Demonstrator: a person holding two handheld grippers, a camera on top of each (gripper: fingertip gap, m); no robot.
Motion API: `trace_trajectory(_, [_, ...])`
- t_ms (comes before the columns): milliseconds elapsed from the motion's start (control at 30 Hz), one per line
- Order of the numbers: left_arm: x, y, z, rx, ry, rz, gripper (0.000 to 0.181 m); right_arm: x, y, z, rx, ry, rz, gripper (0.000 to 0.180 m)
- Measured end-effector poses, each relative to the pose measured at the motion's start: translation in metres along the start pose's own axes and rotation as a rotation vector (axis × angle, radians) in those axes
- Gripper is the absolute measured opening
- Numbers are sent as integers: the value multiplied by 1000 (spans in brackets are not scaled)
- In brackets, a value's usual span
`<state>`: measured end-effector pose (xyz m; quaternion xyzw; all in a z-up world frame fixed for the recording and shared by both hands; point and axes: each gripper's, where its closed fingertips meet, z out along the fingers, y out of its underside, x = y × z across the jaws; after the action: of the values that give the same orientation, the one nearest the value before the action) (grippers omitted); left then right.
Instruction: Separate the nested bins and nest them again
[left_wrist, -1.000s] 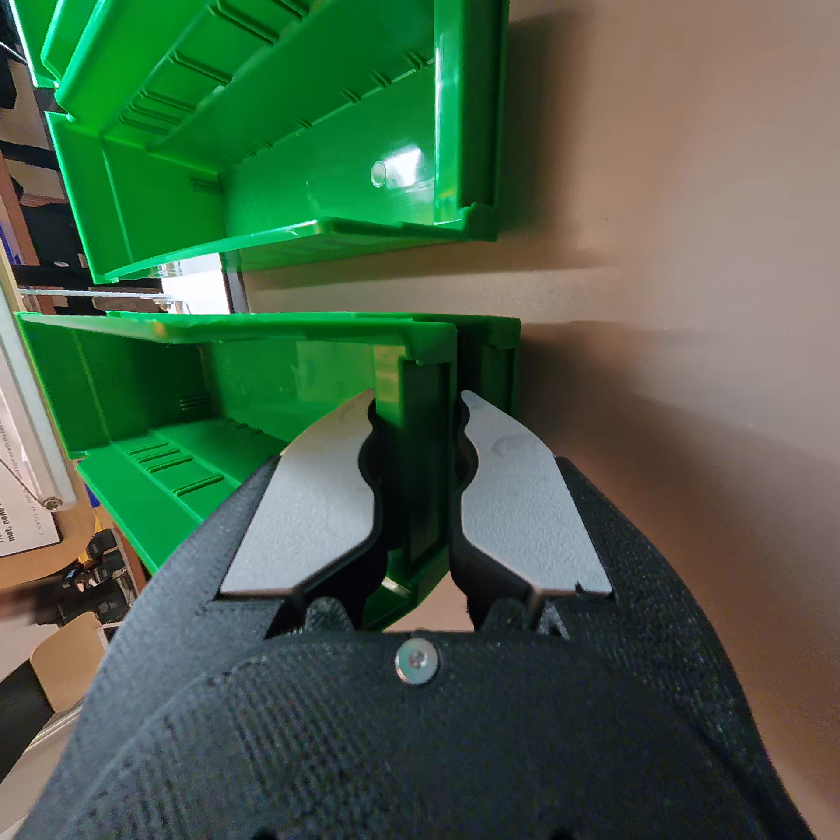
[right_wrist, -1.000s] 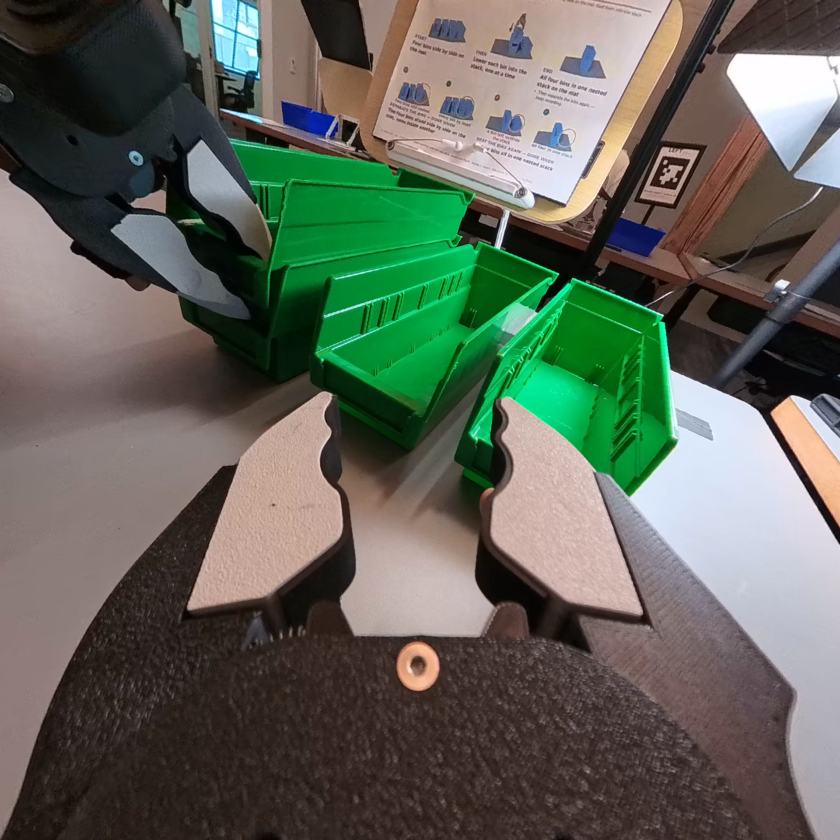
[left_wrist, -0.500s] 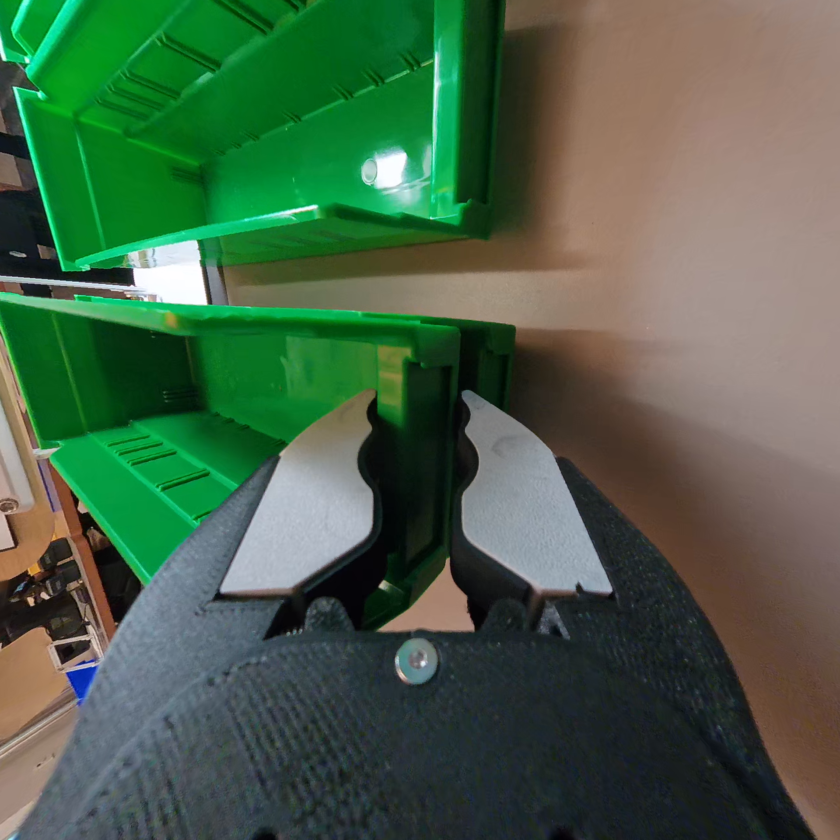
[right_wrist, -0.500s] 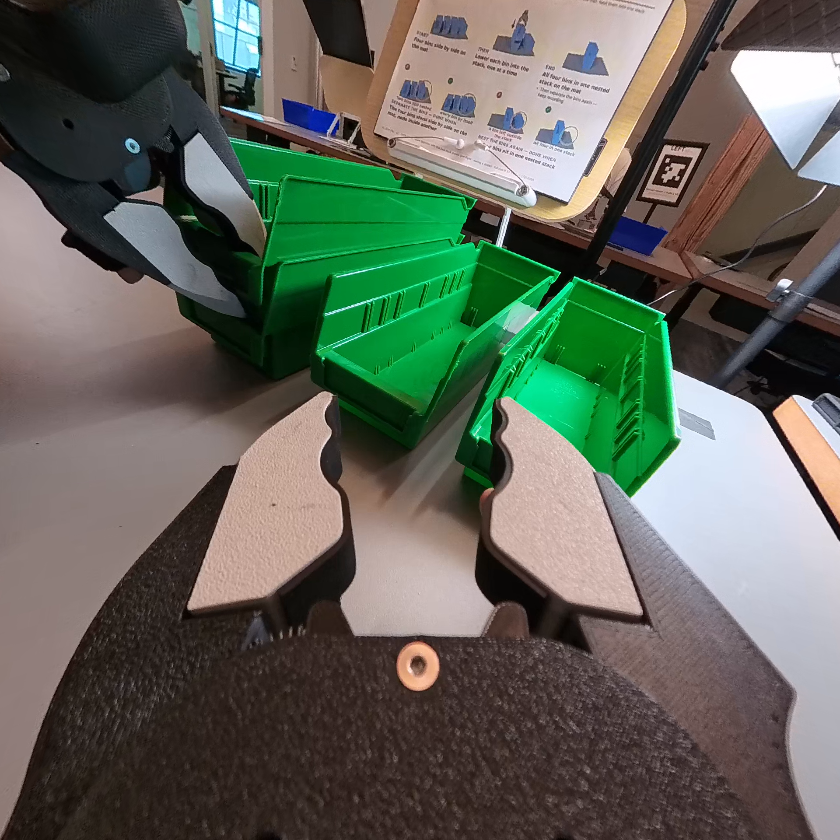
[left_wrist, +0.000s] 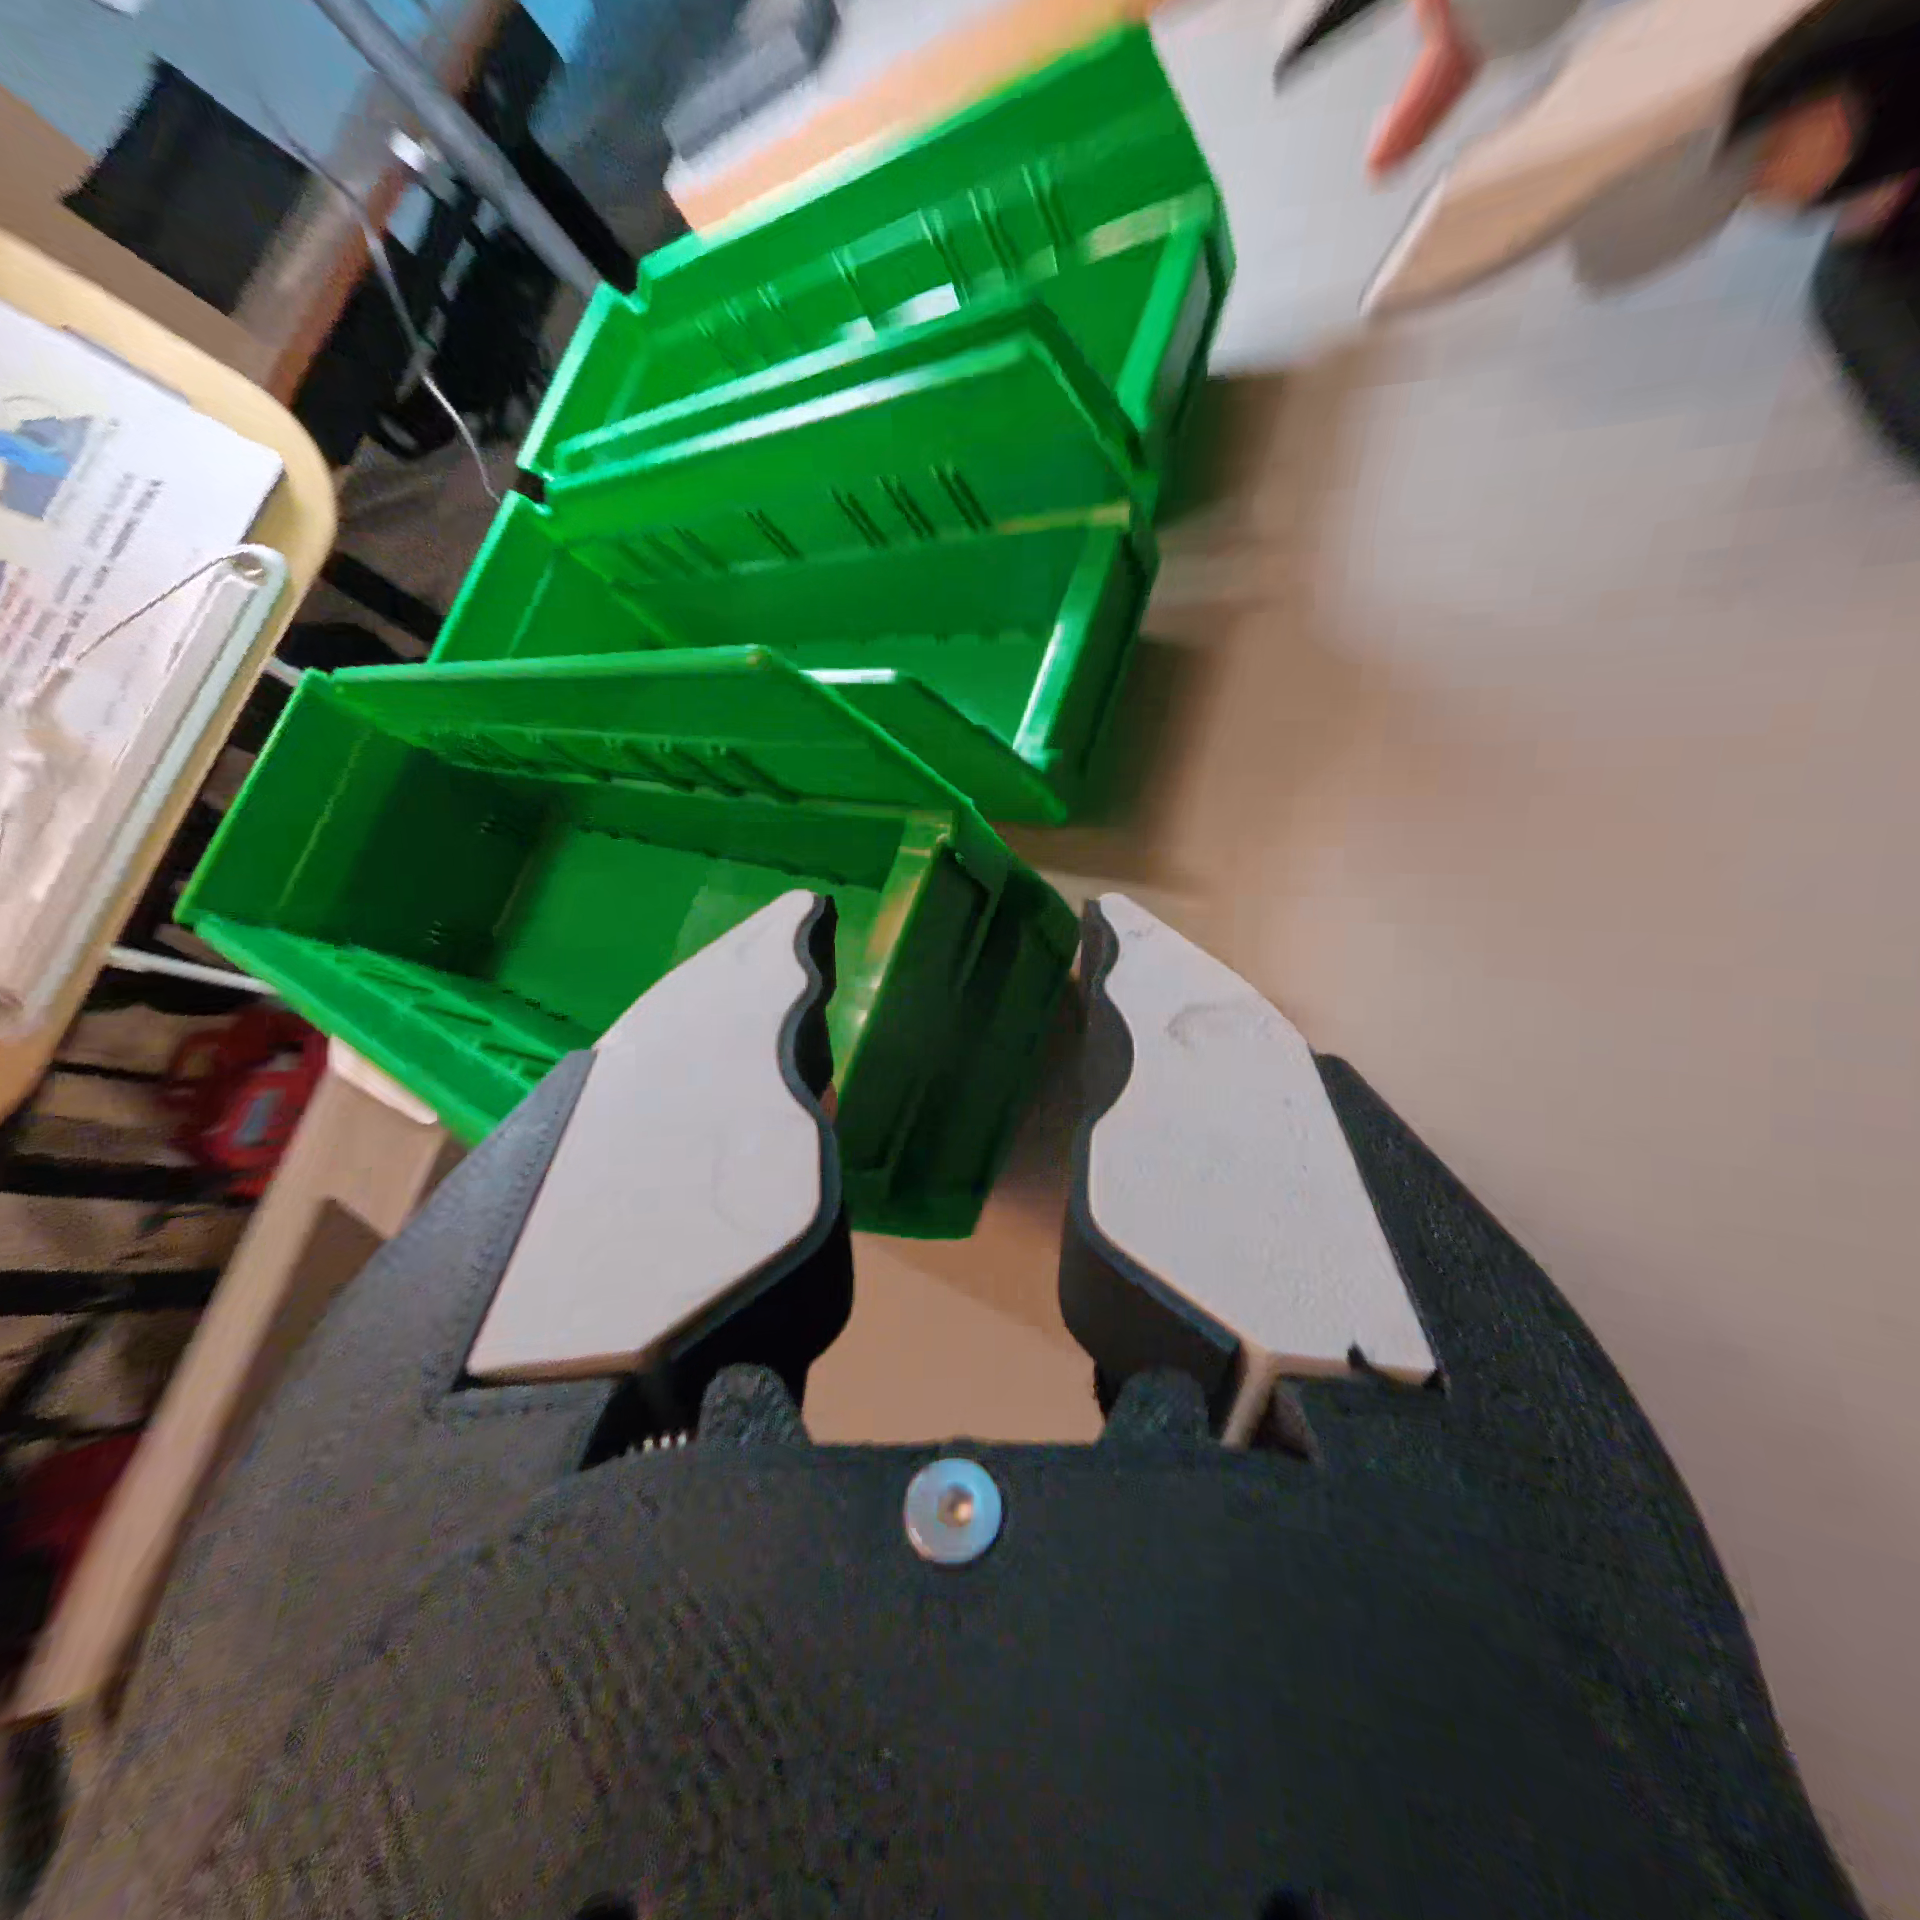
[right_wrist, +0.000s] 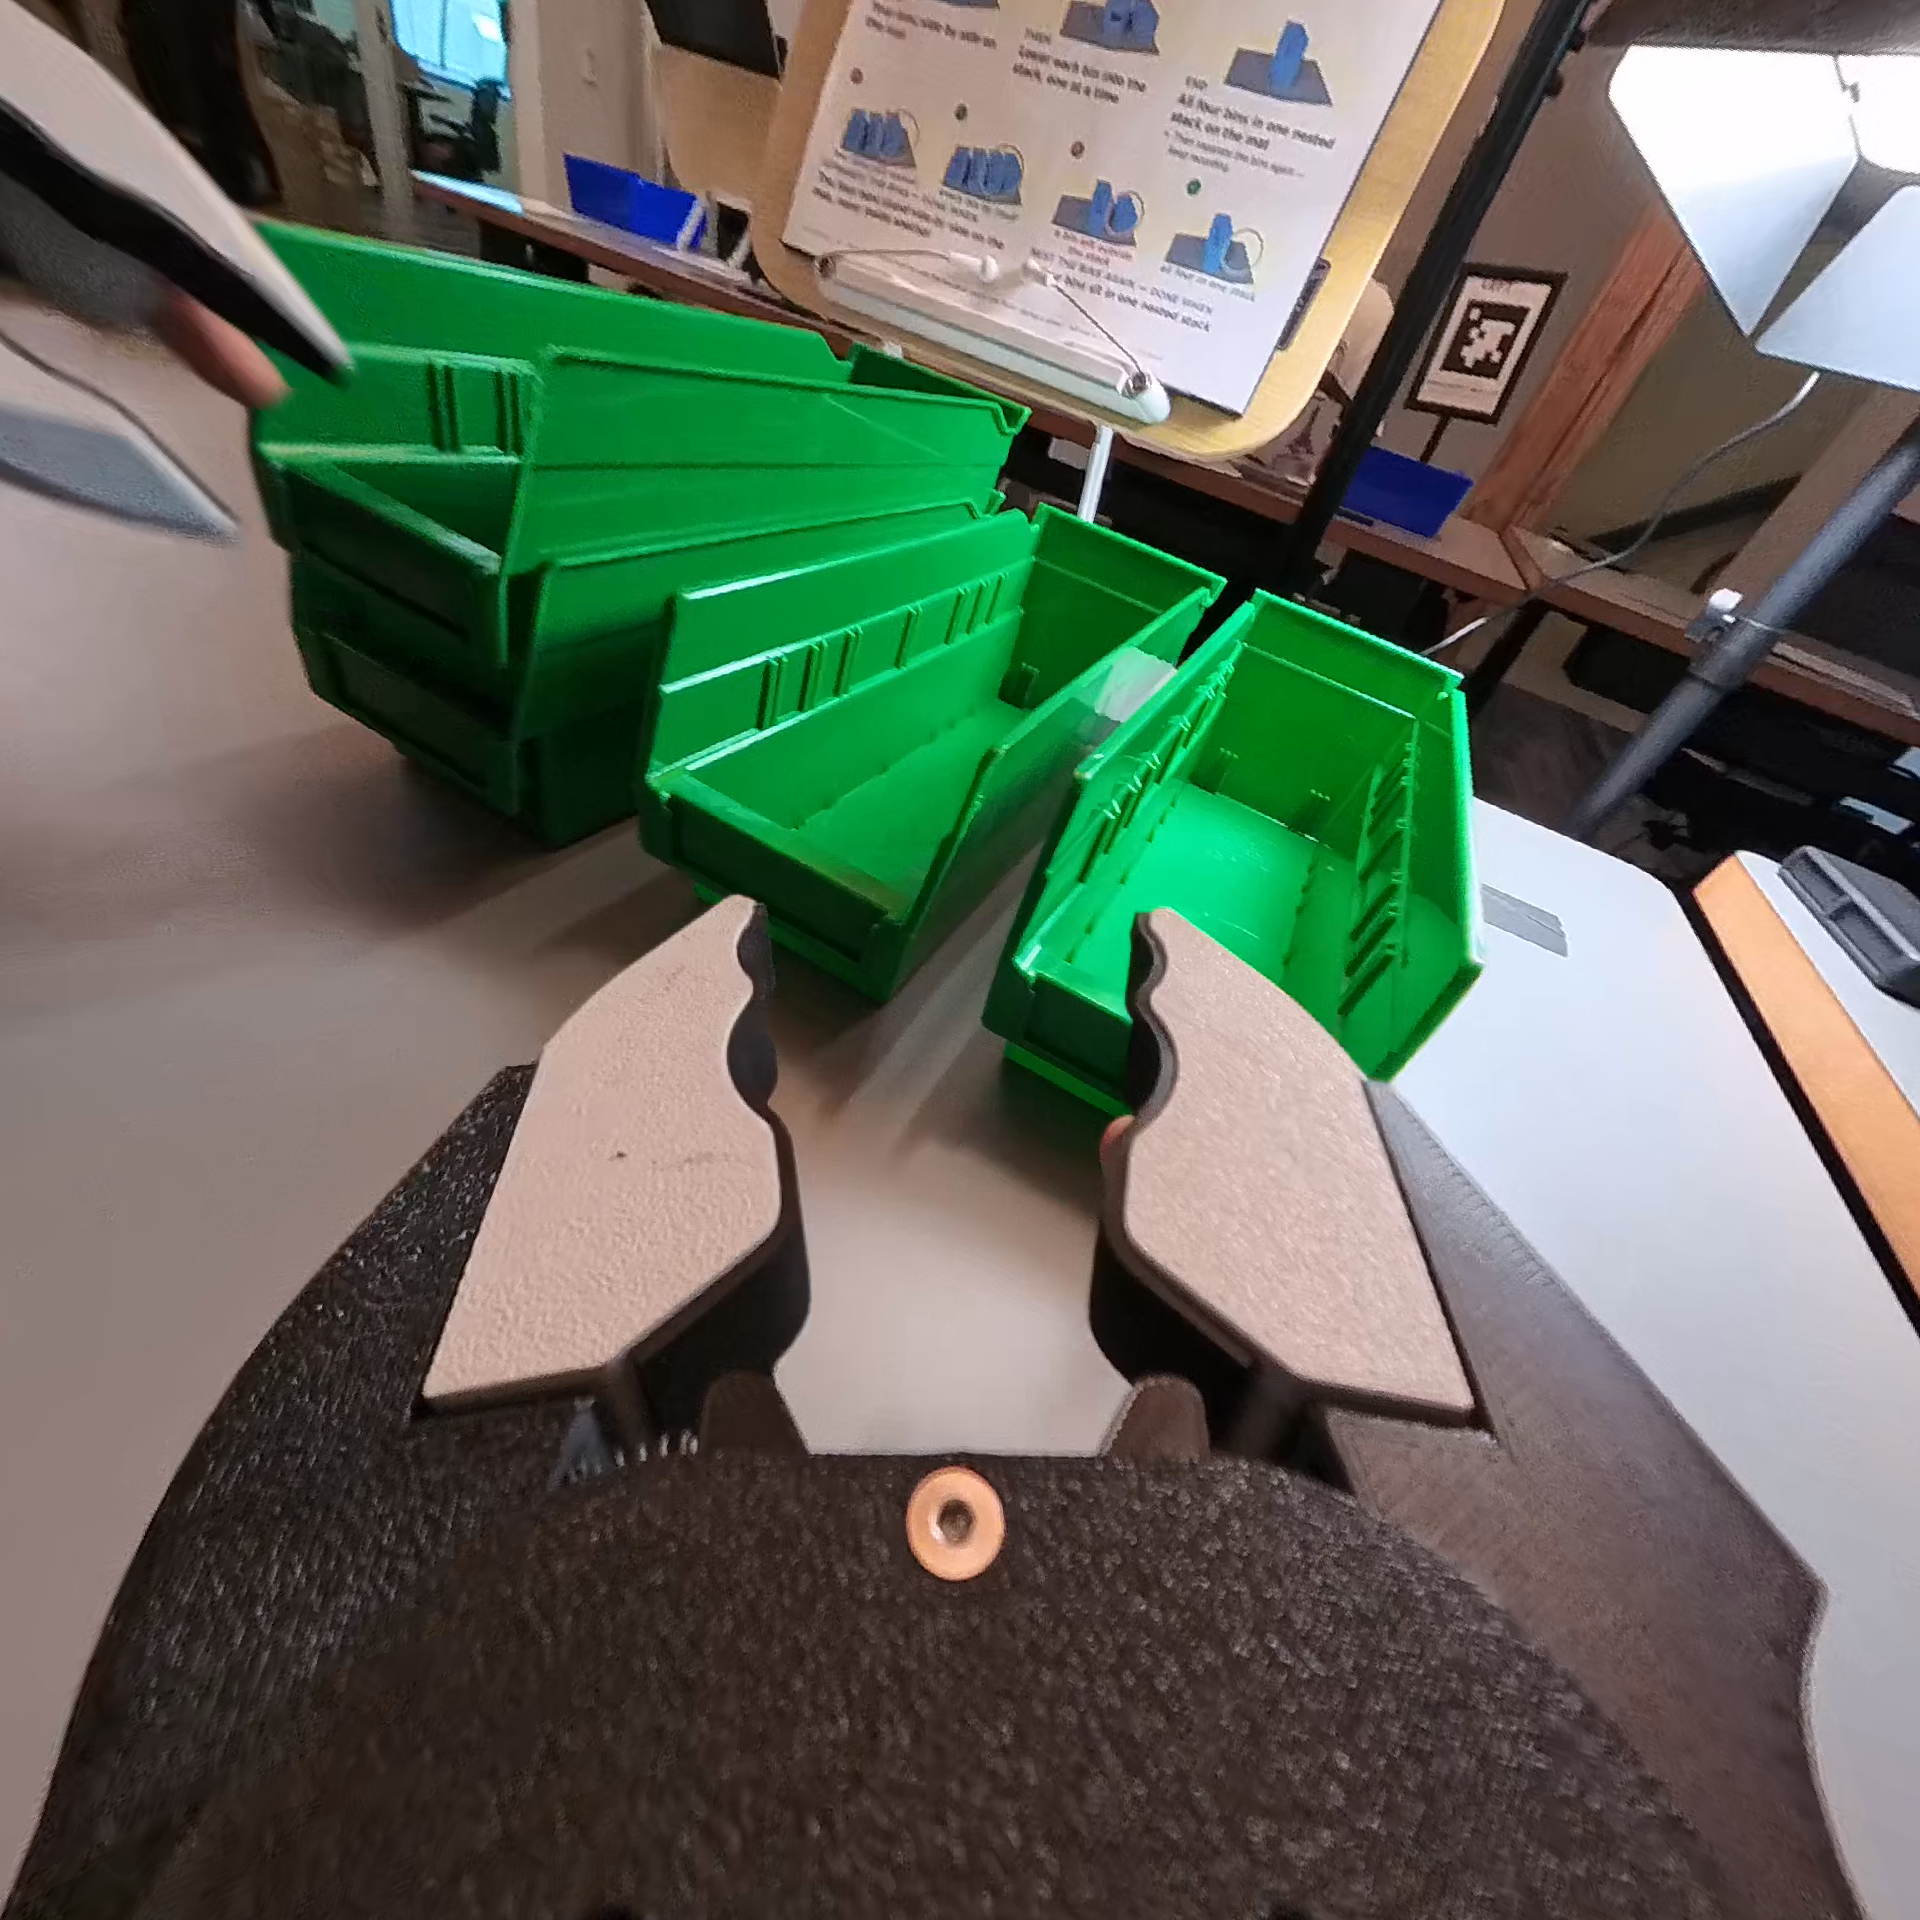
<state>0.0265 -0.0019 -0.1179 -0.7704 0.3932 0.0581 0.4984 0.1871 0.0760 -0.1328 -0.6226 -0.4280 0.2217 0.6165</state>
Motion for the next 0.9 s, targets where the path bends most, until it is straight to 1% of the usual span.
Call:
trace_trajectory(67, [-6, 1, -22, 116, -22, -133, 44, 10, 6, 5, -46, 22, -39, 66])
trace_trajectory(133, [-14, 13, -41, 166, -46, -247, 44, 18, 13, 11, -106, 13, -112, 67])
trace_trajectory(200, [-21, 32, -58, 180, -79, -324, 45, 22, 22, 21, -184, -42, -227, 67])
trace_trajectory(267, [-29, 54, -75, 178, -129, -366, 45, 23, 36, 32, -275, -153, -372, 67])
trace_trajectory(333, [-35, 75, -90, 168, -179, -402, 46, 28, 56, 41, -403, -269, -471, 70])
trace_trajectory(400, [-37, 95, -101, 163, -222, -429, 45, 35, 73, 48, -511, -351, -580, 69])
trace_trajectory(500, [-36, 121, -111, 149, -265, -464, 45, 48, 93, 57, -657, -392, -742, 68])
trace_trajectory(533, [-34, 127, -112, 150, -269, -477, 45, 50, 95, 60, -682, -397, -781, 61])
trace_trajectory(633, [-33, 137, -114, 163, -265, -515, 44, 56, 100, 66, -771, -419, -840, 49])
trace_trajectory(700, [-33, 135, -114, 175, -253, -524, 44, 57, 105, 66, -828, -461, -812, 35])
trace_trajectory(733, [-32, 134, -115, 182, -253, -518, 43, 58, 106, 67, -838, -470, -785, 33])
trace_trajectory(833, [-28, 129, -117, 194, -253, -485, 42, 59, 104, 71, -820, -436, -831, 29])
trace_trajectory(900, [-26, 127, -120, 208, -258, -476, 41, 56, 93, 68, -794, -412, -846, 28])
